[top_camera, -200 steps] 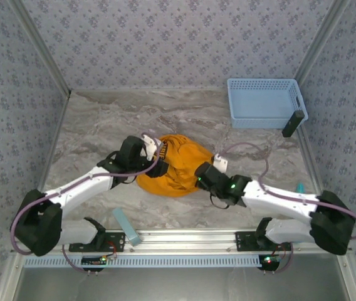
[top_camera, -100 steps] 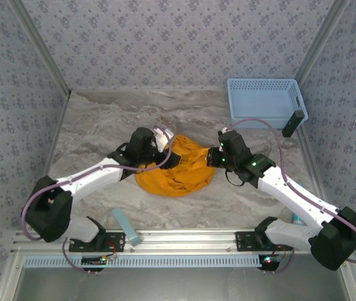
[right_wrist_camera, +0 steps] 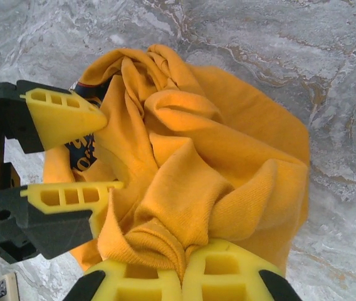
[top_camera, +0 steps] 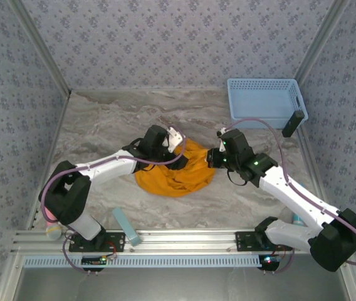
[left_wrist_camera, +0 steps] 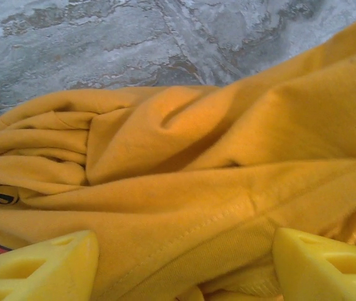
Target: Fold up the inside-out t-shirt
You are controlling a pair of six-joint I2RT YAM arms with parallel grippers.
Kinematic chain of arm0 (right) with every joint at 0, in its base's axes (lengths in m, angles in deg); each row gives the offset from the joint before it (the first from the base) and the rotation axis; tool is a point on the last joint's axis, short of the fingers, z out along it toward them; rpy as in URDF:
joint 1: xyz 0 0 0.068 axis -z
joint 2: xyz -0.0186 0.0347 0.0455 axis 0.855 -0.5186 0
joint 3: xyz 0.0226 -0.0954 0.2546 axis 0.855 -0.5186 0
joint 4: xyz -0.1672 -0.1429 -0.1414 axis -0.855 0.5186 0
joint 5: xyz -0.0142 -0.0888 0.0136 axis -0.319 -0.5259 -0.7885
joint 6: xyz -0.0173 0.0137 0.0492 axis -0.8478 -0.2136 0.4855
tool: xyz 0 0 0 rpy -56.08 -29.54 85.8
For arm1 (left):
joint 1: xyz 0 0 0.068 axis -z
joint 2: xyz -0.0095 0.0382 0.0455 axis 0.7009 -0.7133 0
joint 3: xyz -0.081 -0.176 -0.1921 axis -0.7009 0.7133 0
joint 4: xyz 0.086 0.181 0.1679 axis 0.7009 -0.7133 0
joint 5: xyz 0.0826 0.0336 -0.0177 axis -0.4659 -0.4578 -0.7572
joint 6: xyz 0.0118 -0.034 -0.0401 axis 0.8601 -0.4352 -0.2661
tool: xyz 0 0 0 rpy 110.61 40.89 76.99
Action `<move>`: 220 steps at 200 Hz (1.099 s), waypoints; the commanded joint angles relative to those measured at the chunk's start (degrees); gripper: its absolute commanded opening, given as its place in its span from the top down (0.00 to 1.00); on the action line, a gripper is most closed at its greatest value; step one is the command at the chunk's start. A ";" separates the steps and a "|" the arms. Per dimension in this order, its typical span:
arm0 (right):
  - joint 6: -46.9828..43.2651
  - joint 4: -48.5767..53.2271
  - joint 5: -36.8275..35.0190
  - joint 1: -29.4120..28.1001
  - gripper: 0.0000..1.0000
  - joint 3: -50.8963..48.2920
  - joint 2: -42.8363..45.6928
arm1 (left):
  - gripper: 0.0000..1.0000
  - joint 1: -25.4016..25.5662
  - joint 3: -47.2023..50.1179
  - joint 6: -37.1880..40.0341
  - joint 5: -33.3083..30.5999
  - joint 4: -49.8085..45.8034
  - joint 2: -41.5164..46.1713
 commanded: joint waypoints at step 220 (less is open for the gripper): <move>-1.13 1.15 5.80 1.17 1.00 1.15 3.62 | 0.42 -7.45 -4.27 -5.52 -14.43 -1.53 -6.97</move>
